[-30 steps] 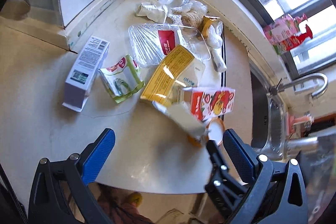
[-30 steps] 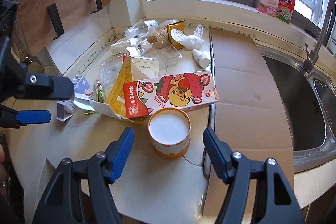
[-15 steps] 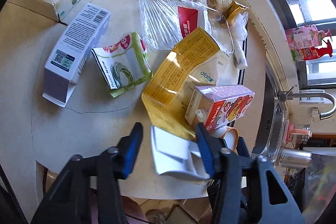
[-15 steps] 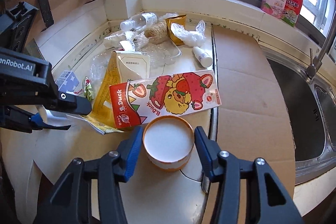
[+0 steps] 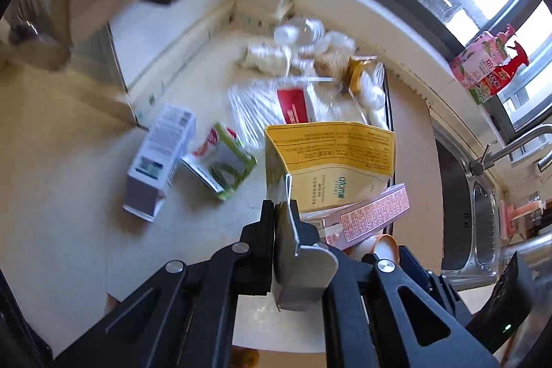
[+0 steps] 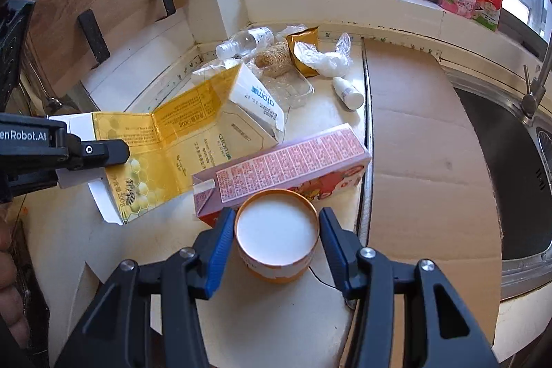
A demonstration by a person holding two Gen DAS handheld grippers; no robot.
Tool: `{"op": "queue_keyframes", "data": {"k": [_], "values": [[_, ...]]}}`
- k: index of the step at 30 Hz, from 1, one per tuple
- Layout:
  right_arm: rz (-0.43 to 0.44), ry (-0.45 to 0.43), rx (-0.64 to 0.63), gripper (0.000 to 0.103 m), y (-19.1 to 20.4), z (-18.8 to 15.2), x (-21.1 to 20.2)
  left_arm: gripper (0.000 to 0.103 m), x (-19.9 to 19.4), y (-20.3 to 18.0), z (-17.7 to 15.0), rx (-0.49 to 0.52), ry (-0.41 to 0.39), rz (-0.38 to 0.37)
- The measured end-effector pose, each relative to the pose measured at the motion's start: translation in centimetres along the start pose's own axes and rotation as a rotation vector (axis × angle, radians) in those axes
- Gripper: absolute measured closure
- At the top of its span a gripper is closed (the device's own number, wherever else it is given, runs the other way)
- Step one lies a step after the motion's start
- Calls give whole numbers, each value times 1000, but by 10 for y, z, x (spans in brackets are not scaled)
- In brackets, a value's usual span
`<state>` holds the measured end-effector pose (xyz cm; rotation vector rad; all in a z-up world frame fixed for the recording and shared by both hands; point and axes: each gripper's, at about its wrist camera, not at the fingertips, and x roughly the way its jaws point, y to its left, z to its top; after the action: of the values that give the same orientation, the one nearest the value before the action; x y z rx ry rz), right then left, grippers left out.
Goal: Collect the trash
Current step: 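Carry the carton and cup down over the black trash bin with both tools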
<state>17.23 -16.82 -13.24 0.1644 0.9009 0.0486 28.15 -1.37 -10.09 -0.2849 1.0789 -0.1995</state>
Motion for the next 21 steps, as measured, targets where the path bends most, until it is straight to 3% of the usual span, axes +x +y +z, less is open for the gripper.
{"op": "queue_keyframes", "data": {"k": [12,21], "values": [[111,-66,26,53,-10,0,-55,100,-78,-9,-37,105,-238,85],[202,-57,16,53,-15,-41,-108,99,-132,-13,-109,96,-254,80]]}}
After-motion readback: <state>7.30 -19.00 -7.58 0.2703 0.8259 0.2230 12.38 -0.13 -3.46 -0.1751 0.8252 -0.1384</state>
